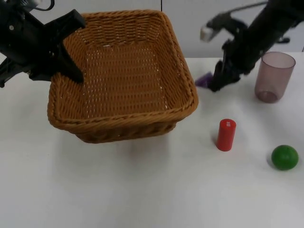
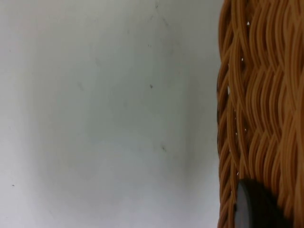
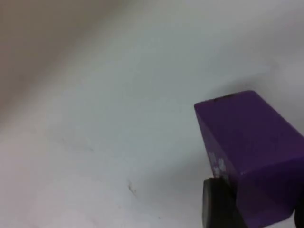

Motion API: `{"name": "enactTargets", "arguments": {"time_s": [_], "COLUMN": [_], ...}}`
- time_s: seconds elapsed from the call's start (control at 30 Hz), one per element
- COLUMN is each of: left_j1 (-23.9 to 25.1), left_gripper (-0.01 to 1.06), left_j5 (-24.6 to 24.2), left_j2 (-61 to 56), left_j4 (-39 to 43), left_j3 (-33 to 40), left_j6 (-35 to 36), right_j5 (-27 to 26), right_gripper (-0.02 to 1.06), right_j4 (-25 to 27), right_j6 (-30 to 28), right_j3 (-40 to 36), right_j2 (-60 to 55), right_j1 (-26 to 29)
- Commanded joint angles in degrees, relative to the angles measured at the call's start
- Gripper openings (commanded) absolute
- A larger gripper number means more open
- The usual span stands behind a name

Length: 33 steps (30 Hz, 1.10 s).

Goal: Pick up the basket with the left hand and place the triangular block into the basket with the right hand.

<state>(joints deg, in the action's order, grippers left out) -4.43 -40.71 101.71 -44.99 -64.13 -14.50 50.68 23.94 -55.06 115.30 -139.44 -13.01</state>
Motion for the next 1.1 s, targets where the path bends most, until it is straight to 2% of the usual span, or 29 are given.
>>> {"name": "enactTargets", "arguments": {"time_s": [0.0, 0.33, 0.67, 0.73, 0.8, 0.83, 0.9, 0.97, 1.07], "left_j1": [-0.29, -0.29, -0.29, -0.29, -0.29, -0.29, -0.29, -0.29, -0.29], "left_gripper": [0.0, 0.0, 0.0, 0.0, 0.0, 0.0, 0.0, 0.0, 0.0], "left_j5": [-0.6, -0.83, -0.94, -0.7, -0.56, -0.56, -0.56, -0.56, -0.45], "left_j2": [-0.48, -0.48, -0.48, -0.48, -0.48, -0.48, -0.48, -0.48, -0.48], "left_j4": [-0.98, -0.98, -0.98, -0.98, -1.33, -1.33, -1.93, -2.18, -2.31], "left_j3": [-0.16, -0.16, -0.16, -0.16, -0.16, -0.16, -0.16, -0.16, -0.16], "left_j6": [-0.1, -0.58, -1.21, -1.21, -1.21, -1.21, -2.02, -2.15, -2.15], "right_j5": [2.87, 10.56, 16.83, 17.64, 17.74, 17.74, 17.28, 17.2, 15.3], "right_gripper": [0.0, 0.0, 0.0, 0.0, 0.0, 0.0, 0.0, 0.0, 0.0], "right_j4": [0.2, -0.18, -1.35, -3.38, -7.94, -7.94, -13.02, -14.08, -15.55], "right_j6": [3.26, 10.24, 14.45, 16.08, 19.76, 19.76, 26.19, 27.86, 34.44], "right_j3": [0.42, 0.42, 0.42, 0.42, 0.42, 0.42, 0.42, 0.42, 0.42], "right_j2": [5.05, 18.06, 29.52, 32.14, 34.07, 34.07, 35.48, 35.64, 35.49], "right_j1": [-0.36, -0.36, -0.5, -1.77, -3.92, -3.92, -7.55, -9.37, -14.76]}}
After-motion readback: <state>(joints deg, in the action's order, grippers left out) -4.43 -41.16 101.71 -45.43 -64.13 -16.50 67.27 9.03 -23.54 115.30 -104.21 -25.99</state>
